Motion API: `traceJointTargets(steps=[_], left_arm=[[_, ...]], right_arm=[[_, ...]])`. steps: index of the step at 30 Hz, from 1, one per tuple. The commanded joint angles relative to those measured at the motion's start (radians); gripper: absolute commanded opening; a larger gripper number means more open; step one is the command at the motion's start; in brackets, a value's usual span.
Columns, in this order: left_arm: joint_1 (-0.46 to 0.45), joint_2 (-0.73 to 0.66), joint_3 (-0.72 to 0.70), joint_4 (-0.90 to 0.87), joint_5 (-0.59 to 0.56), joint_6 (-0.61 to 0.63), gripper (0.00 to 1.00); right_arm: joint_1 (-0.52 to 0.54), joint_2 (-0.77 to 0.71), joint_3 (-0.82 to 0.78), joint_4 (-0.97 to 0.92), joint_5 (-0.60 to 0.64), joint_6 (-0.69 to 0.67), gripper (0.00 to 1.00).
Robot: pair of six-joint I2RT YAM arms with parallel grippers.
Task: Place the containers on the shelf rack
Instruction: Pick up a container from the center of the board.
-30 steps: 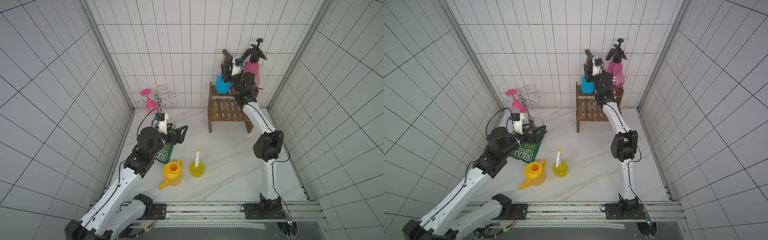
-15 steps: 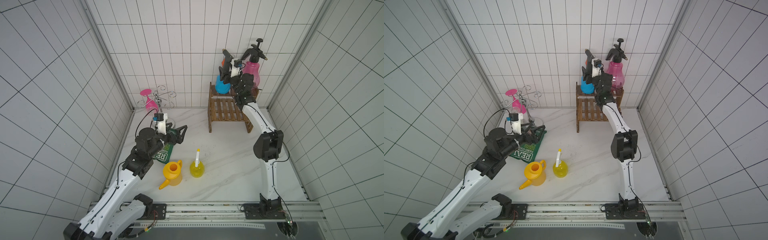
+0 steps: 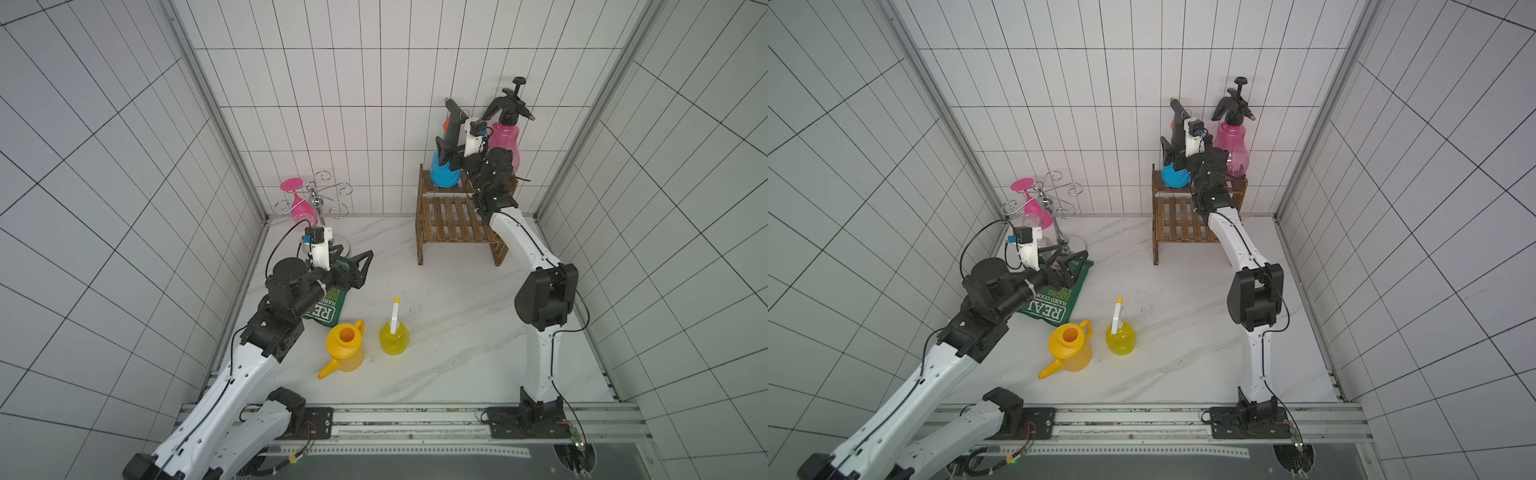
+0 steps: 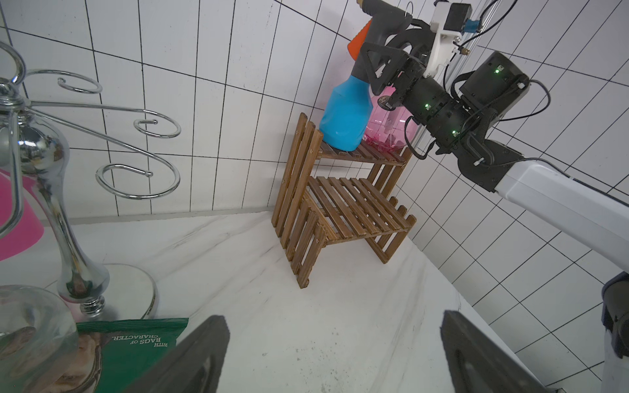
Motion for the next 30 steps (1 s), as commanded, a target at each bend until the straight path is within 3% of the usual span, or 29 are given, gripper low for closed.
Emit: traceJointTargets(steps=[1, 16, 30], left_arm=[[0.005, -0.019, 0.001, -0.01, 0.008, -0.001, 0.99], [0.005, -0.068, -0.012, -0.036, 0.026, -0.011, 0.99], [-0.006, -0.07, -0.027, -0.036, 0.067, -0.068, 0.99]], right_arm=[[0.014, -0.071, -0.044, 0.047, 0.015, -0.015, 0.99], [0.053, -0.328, -0.374, 0.127, 0.072, -0.045, 0.99], [0.119, -0.727, -0.789, 0.109, 0.07, -0.052, 0.99]])
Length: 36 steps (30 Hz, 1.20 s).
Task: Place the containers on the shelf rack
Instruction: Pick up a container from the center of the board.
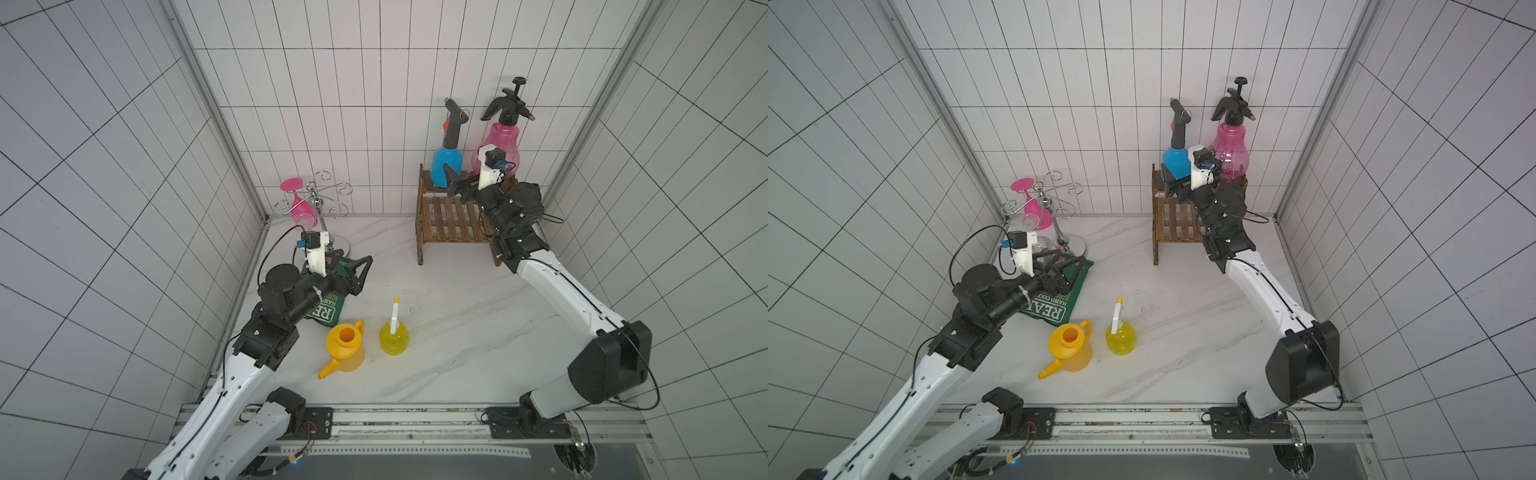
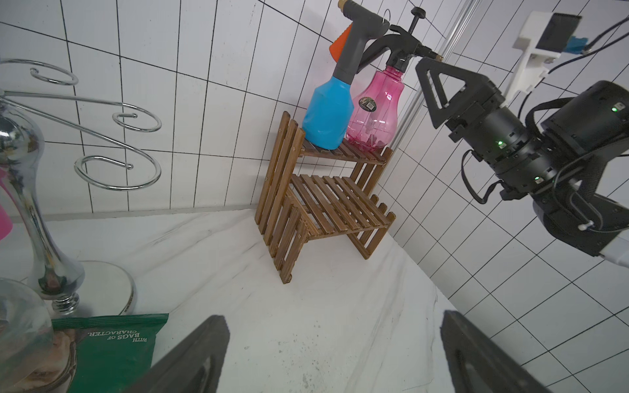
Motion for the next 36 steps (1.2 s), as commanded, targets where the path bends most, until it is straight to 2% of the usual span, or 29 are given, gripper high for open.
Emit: traceJointTargets(steps=[1, 9, 17, 21, 25, 28, 33, 36], left_arm=[[-0.006, -0.01, -0.018, -0.003, 0.015, -0.032, 0.99], [-0.031, -0.029, -0.047, 0.024, 0.01, -0.079, 0.99], [-0.075, -0.077, -0.088, 0.042, 0.032, -0.144, 0.99], [-0.079, -0.095, -0.134, 0.072, 0.043, -0.199, 0.99], [-0.079, -0.066, -0.123, 0.09, 0.023, -0.281, 0.99], [-0.079, -0.014, -0.082, 0.087, 0.003, -0.332, 0.99], [-0.079, 0.079, 0.044, -0.085, -0.076, -0.486, 0.98], [-0.079, 0.11, 0.085, -0.178, -0.123, -0.51, 0.98]], right_arm=[[0.016, -0.122, -0.079, -0.012, -0.004, 0.012, 0.99], [0.017, -0.43, -0.33, -0.189, 0.003, 0.114, 0.99], [0.017, -0.731, -0.492, -0.537, 0.029, 0.244, 0.99], [0.018, -0.854, -0.553, -0.678, 0.027, 0.359, 0.99], [0.017, -0.887, -0.573, -0.785, -0.032, 0.5, 0.99], [0.017, -0.858, -0.597, -0.82, -0.126, 0.611, 0.99], [0.018, -0.756, -0.598, -0.827, -0.256, 0.75, 0.99], [0.018, -0.713, -0.585, -0.851, -0.305, 0.767, 0.99]])
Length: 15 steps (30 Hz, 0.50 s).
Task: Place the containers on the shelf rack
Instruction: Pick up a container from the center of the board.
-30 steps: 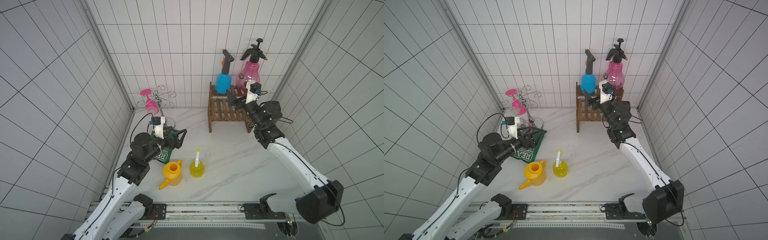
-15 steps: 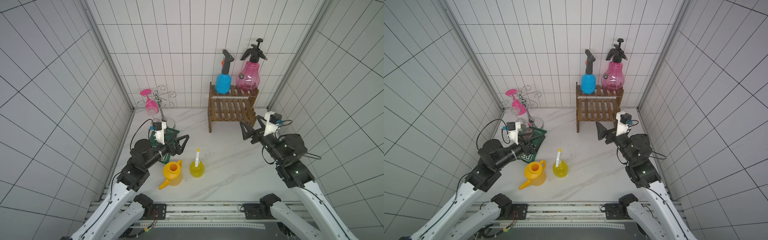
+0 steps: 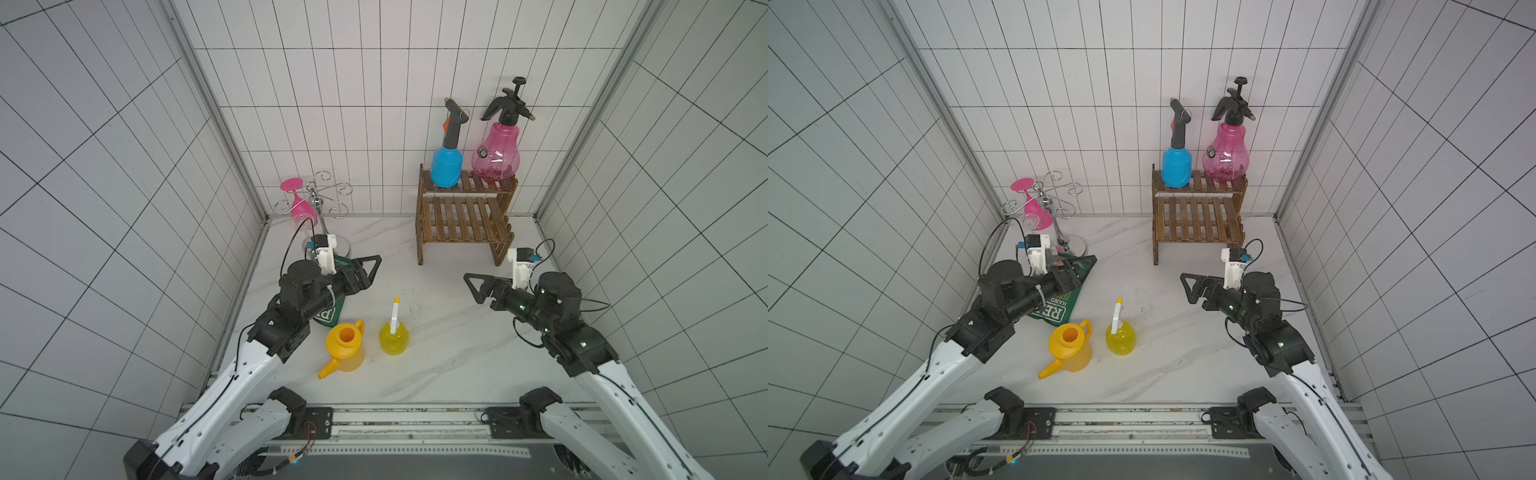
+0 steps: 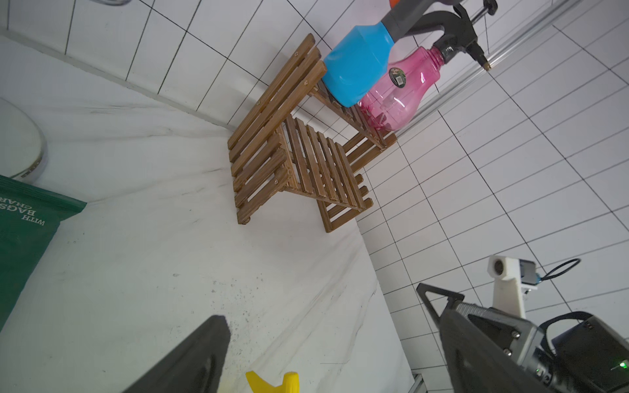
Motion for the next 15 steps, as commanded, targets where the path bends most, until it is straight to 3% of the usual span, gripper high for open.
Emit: traceJointTargets(steps=[1, 6, 11, 15], left_arm=[[-0.001, 0.011, 0.057, -0.135, -0.088, -0.1, 0.98], [-0.001, -0.032, 0.034, -0.223, -0.154, -0.21, 0.98], [-0.003, -0.12, -0.039, -0.212, -0.206, -0.211, 0.98], [-0.003, -0.157, -0.091, -0.16, -0.188, -0.171, 0.98]], right_arm=[[0.006, 0.016, 0.012, -0.043, -0.101, 0.083, 0.99], [0.008, -0.016, -0.016, -0.013, -0.232, 0.09, 0.99], [0.022, 0.004, 0.012, -0.104, -0.298, 0.061, 0.99], [0.17, 0.08, 0.087, -0.239, -0.199, 0.007, 0.97]])
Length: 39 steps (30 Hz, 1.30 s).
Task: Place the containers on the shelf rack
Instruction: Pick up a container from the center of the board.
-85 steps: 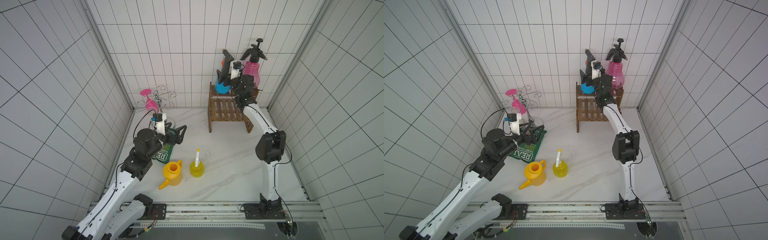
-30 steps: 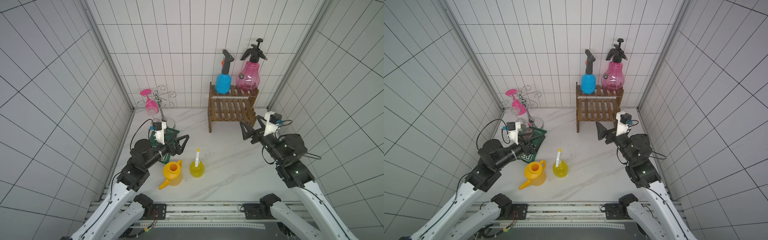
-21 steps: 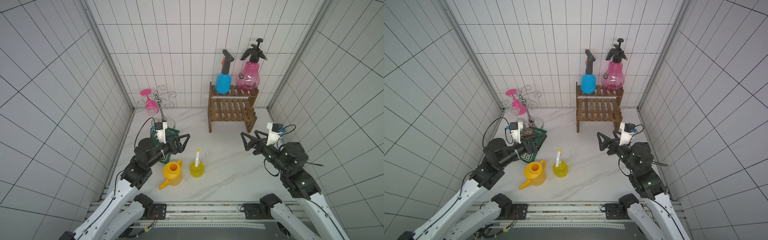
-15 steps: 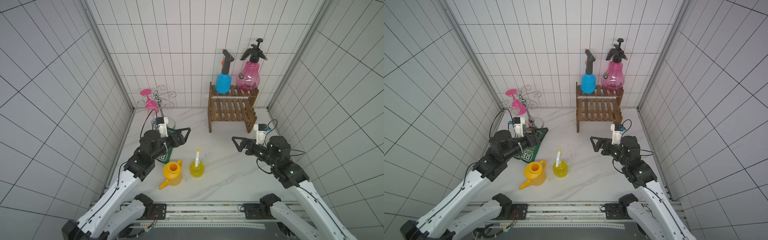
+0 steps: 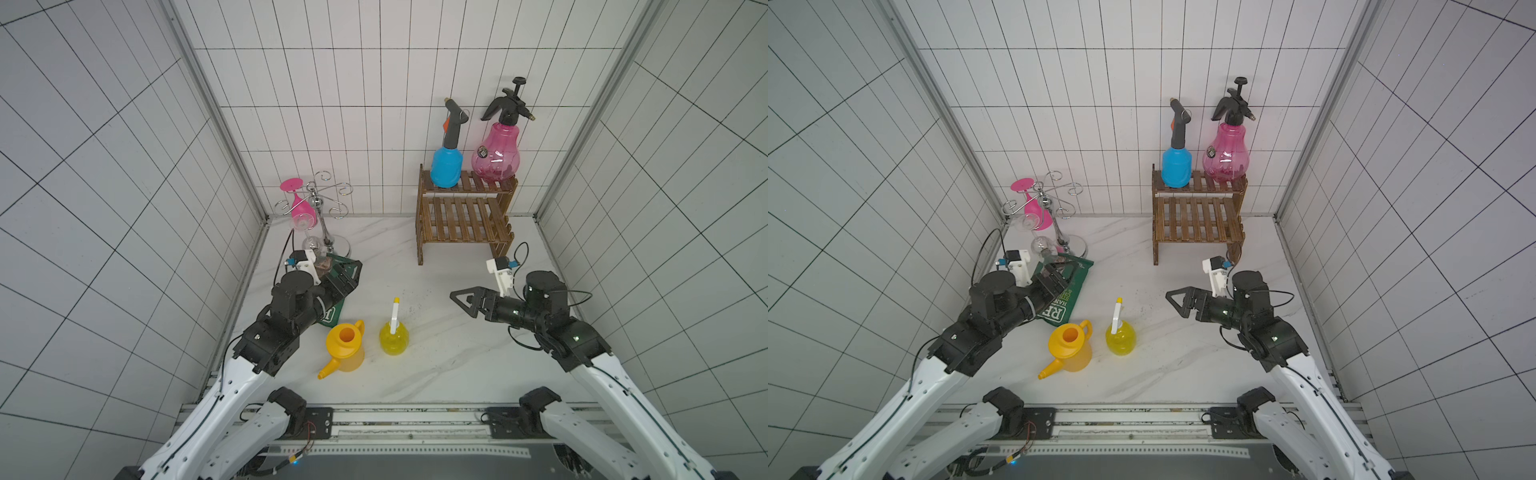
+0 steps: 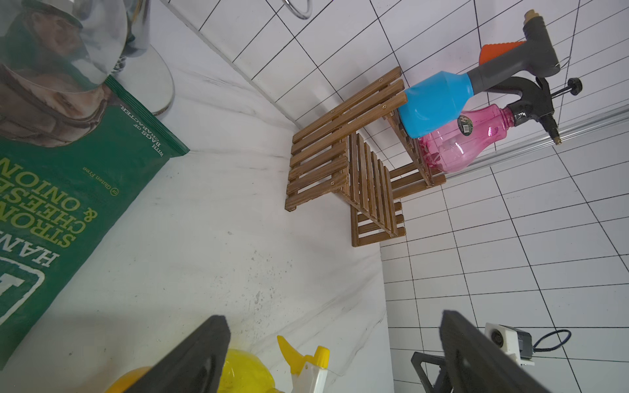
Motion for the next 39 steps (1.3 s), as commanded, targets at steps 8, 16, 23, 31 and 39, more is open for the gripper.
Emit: traceJointTargets(steps=[8, 16, 23, 31, 39], left_arm=[[0.001, -0.035, -0.063, 0.067, -0.063, 0.068, 0.99], [0.0, -0.133, -0.076, -0.068, -0.068, 0.059, 0.98], [-0.001, -0.265, -0.116, -0.121, -0.11, 0.016, 0.98], [-0.001, -0.314, -0.111, -0.18, -0.11, 0.005, 0.98], [0.0, -0.336, -0.126, -0.188, -0.111, -0.012, 0.98]], right_arm=[[0.48, 0.289, 0.342, -0.387, 0.555, -0.014, 0.85], [0.677, 0.55, 0.613, -0.57, 0.969, 0.207, 0.74], [0.69, 0.667, 0.675, -0.476, 0.934, 0.24, 0.67], [0.69, 0.776, 0.73, -0.453, 0.869, 0.234, 0.64], [0.665, 0.875, 0.753, -0.459, 0.788, 0.236, 0.52]])
